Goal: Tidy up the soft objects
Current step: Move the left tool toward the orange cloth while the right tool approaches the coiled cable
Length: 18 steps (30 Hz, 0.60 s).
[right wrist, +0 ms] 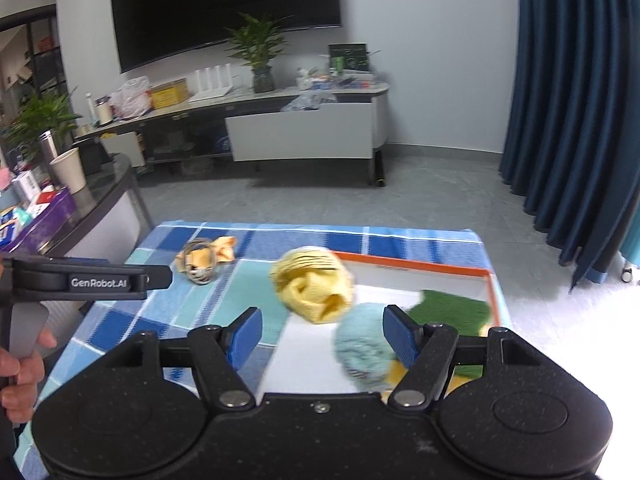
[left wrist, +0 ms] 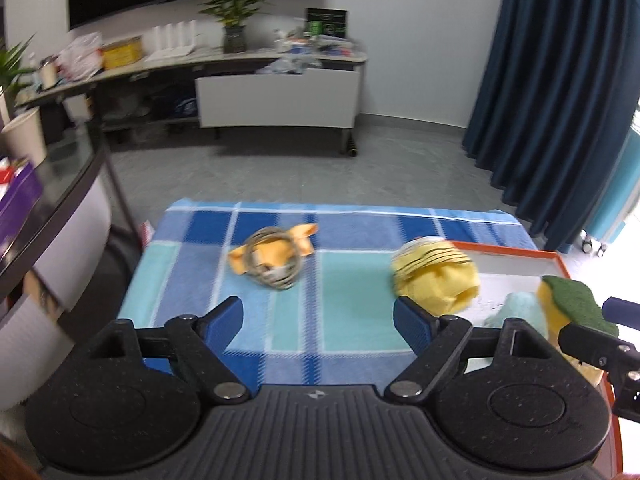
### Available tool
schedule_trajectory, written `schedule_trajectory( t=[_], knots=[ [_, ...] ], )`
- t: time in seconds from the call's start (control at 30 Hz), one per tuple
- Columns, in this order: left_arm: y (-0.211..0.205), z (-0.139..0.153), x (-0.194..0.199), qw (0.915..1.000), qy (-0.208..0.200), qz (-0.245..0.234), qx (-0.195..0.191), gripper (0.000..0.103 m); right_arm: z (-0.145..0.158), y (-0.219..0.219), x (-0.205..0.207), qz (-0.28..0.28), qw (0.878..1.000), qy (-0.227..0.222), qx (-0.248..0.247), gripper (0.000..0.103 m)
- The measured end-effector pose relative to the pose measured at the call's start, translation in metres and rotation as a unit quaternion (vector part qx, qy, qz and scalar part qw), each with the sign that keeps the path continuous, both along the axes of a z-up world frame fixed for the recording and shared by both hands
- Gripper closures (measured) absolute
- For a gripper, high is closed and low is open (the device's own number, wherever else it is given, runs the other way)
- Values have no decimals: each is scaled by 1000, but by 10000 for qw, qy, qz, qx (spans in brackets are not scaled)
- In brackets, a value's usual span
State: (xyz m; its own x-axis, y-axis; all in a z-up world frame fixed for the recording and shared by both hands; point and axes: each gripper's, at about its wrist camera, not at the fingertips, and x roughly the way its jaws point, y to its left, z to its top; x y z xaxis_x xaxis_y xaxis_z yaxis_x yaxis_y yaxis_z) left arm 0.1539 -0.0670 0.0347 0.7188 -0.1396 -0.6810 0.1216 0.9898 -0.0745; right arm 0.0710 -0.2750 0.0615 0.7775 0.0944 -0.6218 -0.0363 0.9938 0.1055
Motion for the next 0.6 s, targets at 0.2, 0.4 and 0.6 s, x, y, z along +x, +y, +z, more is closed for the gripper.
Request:
schedule_trajectory(
  t=[0.2, 0.4, 0.6],
  knots=[
    [36, -1, -4, 9993, 39, 371, -64, 18, -2, 30, 10, 259, 9996, 60, 39, 23],
    [61, -3, -2, 9982, 57, 573, -158, 18, -7, 56, 25, 487, 9987, 139, -13, 23],
    [76, -7, -1, 9977, 45, 633, -222, 15, -16, 74, 47, 615, 9978, 211, 127, 26]
  ],
)
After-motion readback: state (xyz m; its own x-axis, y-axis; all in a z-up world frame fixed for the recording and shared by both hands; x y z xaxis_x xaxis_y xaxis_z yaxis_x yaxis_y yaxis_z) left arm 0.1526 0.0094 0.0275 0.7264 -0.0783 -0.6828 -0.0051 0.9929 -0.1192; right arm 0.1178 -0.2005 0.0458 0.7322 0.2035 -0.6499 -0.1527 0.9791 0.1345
